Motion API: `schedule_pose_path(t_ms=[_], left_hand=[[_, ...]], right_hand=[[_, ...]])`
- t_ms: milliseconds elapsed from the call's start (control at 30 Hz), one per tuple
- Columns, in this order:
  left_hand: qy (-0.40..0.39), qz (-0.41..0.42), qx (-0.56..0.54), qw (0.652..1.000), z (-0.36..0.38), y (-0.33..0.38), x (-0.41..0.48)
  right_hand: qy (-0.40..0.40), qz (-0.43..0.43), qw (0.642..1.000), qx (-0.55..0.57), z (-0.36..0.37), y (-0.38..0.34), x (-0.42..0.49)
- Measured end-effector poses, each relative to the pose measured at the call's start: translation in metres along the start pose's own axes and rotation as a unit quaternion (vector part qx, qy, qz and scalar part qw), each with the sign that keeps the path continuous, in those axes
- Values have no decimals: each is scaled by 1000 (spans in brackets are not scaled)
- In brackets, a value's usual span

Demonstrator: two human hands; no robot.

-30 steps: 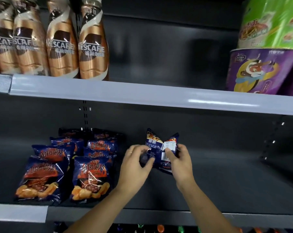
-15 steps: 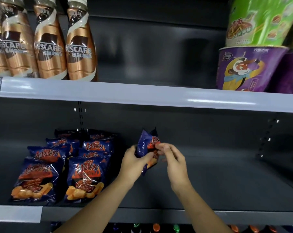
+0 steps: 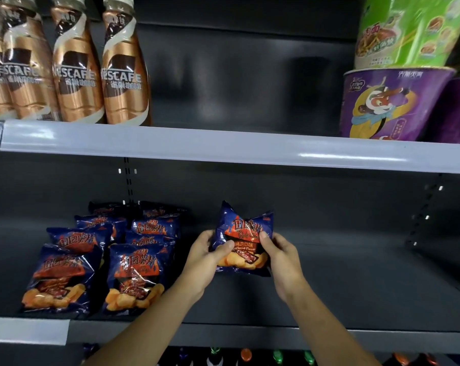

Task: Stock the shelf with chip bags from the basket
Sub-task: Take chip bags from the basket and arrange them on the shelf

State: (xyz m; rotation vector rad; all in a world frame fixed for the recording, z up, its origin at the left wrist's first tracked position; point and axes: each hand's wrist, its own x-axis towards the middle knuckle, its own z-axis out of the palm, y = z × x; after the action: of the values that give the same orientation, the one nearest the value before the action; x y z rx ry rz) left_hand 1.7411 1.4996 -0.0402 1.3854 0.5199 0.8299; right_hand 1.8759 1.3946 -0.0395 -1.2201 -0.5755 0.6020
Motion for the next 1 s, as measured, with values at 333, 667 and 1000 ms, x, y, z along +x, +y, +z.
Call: schedule_pose_path(t_ms=[333, 667, 1000], left_hand=[[122, 43, 279, 952, -8, -15, 4], [103, 16, 351, 931, -24, -49, 9], [86, -47, 340, 935, -38, -60, 36]], right_hand=[[25, -1, 998, -61, 15, 25, 25], [14, 34, 996, -82, 68, 64, 85], [42, 35, 987, -149, 82, 104, 112]])
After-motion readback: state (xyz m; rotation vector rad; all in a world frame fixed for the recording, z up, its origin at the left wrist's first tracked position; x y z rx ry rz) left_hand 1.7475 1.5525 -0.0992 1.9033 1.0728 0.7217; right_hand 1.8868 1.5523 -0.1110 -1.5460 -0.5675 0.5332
